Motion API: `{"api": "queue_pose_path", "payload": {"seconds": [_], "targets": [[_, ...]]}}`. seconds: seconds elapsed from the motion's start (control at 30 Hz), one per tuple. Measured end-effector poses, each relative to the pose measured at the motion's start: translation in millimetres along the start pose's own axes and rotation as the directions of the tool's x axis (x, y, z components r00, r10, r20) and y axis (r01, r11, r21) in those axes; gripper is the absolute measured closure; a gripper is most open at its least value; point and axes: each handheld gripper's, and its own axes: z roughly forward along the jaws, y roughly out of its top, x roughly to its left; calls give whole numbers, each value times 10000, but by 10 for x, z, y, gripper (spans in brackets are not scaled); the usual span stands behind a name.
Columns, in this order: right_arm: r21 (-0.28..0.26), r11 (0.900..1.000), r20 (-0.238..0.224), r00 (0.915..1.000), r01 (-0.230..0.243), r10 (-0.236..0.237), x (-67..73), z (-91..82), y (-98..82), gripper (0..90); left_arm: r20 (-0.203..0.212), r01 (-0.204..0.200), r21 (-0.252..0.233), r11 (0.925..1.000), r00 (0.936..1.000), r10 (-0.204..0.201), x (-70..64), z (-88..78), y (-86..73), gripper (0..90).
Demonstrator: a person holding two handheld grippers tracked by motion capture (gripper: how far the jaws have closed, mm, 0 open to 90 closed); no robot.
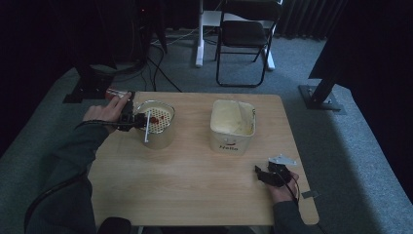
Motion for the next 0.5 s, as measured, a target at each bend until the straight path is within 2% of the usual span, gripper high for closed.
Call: {"api": "queue_pose_path", "payload": {"seconds": [0.03,0.1,0.13,0.5], "targets": [[0,10000,0,10000,2,-2,0,0,0,354,-57,-202,47,9998,9998,202,6,1,-2,299],[0,10000,0,10000,3,-3,0,0,0,354,-78,-248,54,9997,9997,249,7,2,-3,299],[2,10000,-4,10000,-1,1,0,0,0,354,-128,-403,80,9992,9991,404,3,4,-7,299],[-1,10000,-4,10000,3,-3,-1,0,0,354,-238,-856,190,9962,9960,860,-4,8,-28,299]]}}
